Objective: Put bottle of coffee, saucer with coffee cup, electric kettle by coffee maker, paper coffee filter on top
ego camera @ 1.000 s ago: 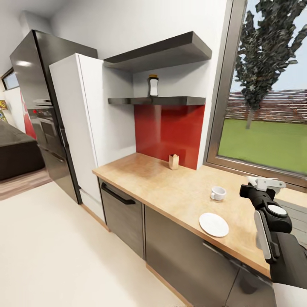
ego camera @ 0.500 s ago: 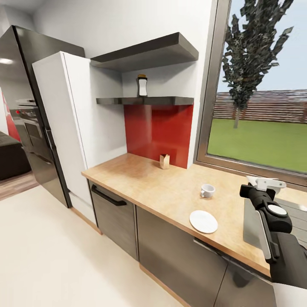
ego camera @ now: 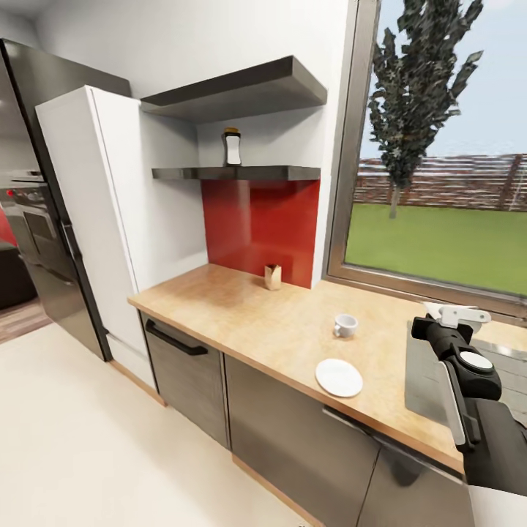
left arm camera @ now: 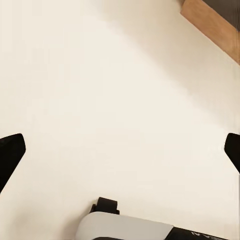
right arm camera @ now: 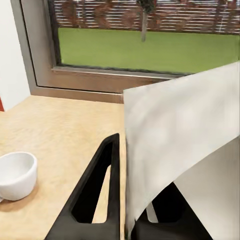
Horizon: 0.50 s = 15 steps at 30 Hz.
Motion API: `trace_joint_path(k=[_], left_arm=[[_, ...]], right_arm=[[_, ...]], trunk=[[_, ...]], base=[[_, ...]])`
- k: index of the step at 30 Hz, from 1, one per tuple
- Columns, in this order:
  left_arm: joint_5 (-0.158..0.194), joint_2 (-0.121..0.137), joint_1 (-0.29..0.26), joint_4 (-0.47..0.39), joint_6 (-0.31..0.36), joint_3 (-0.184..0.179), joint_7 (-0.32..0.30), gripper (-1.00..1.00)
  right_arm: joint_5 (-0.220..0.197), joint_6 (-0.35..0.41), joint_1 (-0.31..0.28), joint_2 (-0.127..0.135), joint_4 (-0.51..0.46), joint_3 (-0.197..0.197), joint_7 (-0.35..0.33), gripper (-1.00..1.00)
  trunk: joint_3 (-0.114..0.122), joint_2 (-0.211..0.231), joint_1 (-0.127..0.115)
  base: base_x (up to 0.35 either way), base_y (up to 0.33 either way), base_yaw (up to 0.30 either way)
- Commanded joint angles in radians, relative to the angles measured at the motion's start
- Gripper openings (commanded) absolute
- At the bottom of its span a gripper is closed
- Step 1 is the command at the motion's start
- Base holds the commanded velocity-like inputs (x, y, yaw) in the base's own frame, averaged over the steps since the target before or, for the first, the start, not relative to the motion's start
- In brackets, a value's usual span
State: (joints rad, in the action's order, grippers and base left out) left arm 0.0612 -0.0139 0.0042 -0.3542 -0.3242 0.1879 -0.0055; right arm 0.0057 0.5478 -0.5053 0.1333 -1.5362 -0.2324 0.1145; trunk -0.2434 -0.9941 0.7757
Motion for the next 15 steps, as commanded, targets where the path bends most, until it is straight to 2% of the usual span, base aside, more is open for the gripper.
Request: trace_joint_path(k=[1,15], left_arm=[[0.006,0.000,0.000,-0.002,-0.001,0.000,-0.001,1.00],[0.006,-0.001,0.000,-0.002,-0.001,-0.001,-0.001,1.00]], right_arm=[[-0.004,0.005,-0.001,0.000,-0.001,0.001,0.001,-1.00],[-0.004,0.006,-0.001,0.000,-0.001,0.001,0.001,-1.00]], trunk=[[-0.001,-0.001,0.000],[-0.001,-0.001,0.000]], base=[[0.000,0.000,-0.267],[0.000,0.000,-0.279]])
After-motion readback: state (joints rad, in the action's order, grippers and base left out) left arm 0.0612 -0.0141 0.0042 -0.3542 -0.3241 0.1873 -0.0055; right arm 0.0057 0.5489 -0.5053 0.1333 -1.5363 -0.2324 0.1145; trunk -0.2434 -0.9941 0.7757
